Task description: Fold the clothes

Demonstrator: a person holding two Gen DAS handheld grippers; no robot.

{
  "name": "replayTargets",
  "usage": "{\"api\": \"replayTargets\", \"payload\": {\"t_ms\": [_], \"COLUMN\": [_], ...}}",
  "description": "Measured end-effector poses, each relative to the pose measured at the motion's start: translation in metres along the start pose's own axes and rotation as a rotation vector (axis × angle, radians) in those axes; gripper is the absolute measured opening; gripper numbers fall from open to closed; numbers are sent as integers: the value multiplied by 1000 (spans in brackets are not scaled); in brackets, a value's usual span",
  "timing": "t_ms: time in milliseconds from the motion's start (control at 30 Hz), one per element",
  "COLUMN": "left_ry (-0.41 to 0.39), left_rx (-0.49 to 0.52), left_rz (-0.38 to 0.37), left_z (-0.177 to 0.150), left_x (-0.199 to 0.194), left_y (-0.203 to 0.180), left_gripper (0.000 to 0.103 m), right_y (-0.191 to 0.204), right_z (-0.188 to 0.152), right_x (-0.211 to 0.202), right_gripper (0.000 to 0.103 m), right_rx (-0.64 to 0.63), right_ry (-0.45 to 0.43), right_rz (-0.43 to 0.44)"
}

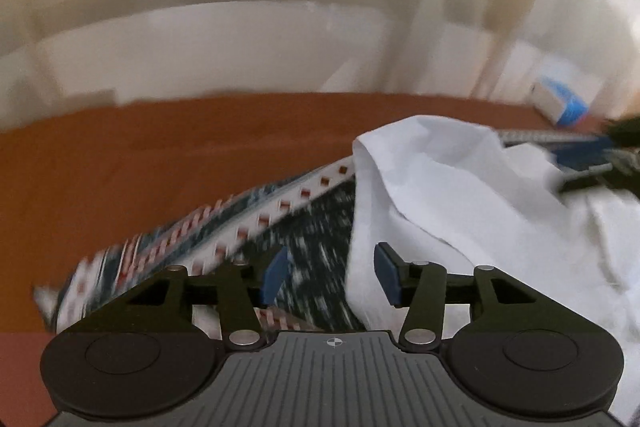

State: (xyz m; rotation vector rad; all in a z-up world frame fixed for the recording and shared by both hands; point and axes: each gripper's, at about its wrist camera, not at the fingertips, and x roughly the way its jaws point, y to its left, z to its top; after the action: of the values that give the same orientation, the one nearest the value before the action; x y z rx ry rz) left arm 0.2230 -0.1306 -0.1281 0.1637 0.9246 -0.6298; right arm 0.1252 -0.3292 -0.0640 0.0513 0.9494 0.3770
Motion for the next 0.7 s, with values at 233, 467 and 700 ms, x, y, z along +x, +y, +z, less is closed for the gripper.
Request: {"api": "replayTargets", "payload": {"t_ms": [233,467,700], "left_ry": [23,43,54], "left_rx": [90,-9,-160], "left_rz": [-40,-141,-255], "left_z": [30,48,61], "left_x": [40,58,76], "left_y": [-15,-15,-10], "left_gripper": [64,63,61], "right_y": [17,30,42], "right_z": [-54,-84,-89], "right_x": [-9,-20,-3], "right_gripper": [60,67,68], "right_rx": [9,-39,-106], "right_ry": [70,144,155], "right_rz": [-22,-55,-83]}}
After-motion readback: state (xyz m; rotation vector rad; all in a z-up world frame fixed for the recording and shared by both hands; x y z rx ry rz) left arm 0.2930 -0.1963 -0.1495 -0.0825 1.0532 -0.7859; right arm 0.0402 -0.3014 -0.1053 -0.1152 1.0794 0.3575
